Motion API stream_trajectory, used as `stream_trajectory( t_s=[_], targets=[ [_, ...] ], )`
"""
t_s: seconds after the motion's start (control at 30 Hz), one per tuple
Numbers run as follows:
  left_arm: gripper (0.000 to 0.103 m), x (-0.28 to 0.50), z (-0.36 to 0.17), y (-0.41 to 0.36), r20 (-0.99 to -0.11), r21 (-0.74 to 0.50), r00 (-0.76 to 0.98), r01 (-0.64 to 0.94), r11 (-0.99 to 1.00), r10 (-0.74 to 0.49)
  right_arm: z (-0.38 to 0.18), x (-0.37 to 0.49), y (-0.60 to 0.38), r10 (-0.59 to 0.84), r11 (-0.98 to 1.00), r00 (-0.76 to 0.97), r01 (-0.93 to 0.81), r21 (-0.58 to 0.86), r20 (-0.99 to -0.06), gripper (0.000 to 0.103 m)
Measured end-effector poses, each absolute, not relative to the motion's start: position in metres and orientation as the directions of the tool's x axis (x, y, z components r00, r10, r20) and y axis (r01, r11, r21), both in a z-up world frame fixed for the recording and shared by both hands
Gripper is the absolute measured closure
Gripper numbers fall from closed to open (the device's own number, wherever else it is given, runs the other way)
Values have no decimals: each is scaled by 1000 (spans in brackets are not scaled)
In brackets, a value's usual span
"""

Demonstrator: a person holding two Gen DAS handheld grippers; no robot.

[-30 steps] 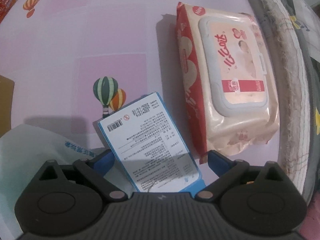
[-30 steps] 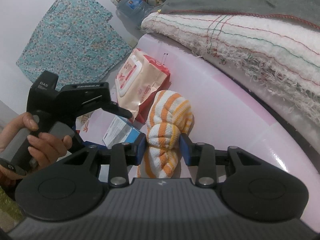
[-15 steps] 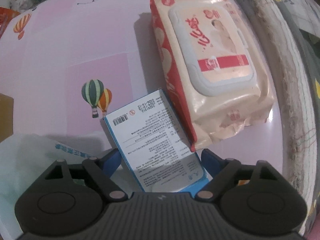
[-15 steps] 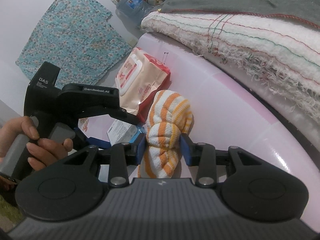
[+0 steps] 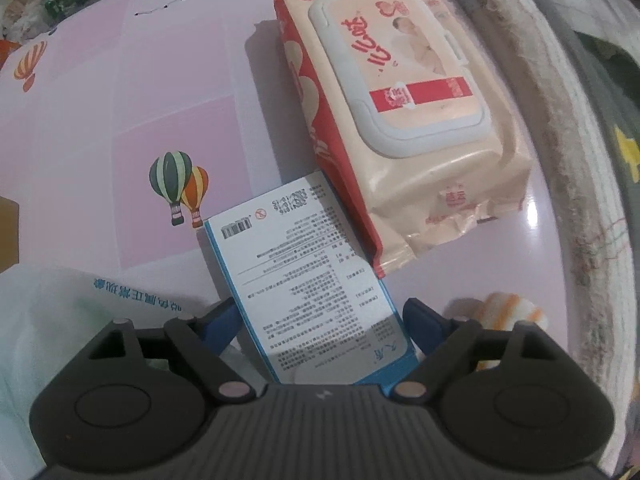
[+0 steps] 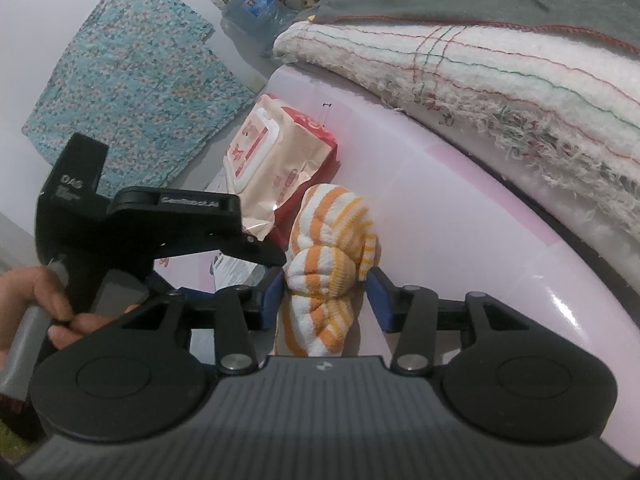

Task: Organize soft objects
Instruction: 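Carry the sock bundle and medicine box with both tools over the box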

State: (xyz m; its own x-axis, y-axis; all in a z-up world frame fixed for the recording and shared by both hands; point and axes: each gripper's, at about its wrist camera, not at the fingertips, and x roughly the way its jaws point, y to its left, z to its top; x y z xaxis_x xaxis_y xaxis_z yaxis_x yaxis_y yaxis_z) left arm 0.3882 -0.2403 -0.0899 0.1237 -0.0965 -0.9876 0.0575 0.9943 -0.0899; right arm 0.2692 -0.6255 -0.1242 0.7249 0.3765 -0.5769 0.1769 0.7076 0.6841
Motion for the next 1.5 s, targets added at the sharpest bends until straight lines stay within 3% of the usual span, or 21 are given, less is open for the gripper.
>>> stream_trajectory(
  t_s=[0.33,0.6,1.07,1.5],
  targets=[
    [18,379,-54,-192,-938,-316,152,-4,949,-311,-129,269,-623,395,686,729,171,707,-559,66],
    [18,367,-26,-176,-861,-465,239,-9,885,-450,-141,264,-636,449,551,755,187,813,-478,70],
    [18,326,44,-162,-757,-558,369,67,827,-540,-100,228,-650,422,504,830,119,856,-364,70],
    [18,263,97,-126,-689,-580,461,112,807,-559,-49,181,-641,483,470,841,-13,882,-245,70]
  ],
)
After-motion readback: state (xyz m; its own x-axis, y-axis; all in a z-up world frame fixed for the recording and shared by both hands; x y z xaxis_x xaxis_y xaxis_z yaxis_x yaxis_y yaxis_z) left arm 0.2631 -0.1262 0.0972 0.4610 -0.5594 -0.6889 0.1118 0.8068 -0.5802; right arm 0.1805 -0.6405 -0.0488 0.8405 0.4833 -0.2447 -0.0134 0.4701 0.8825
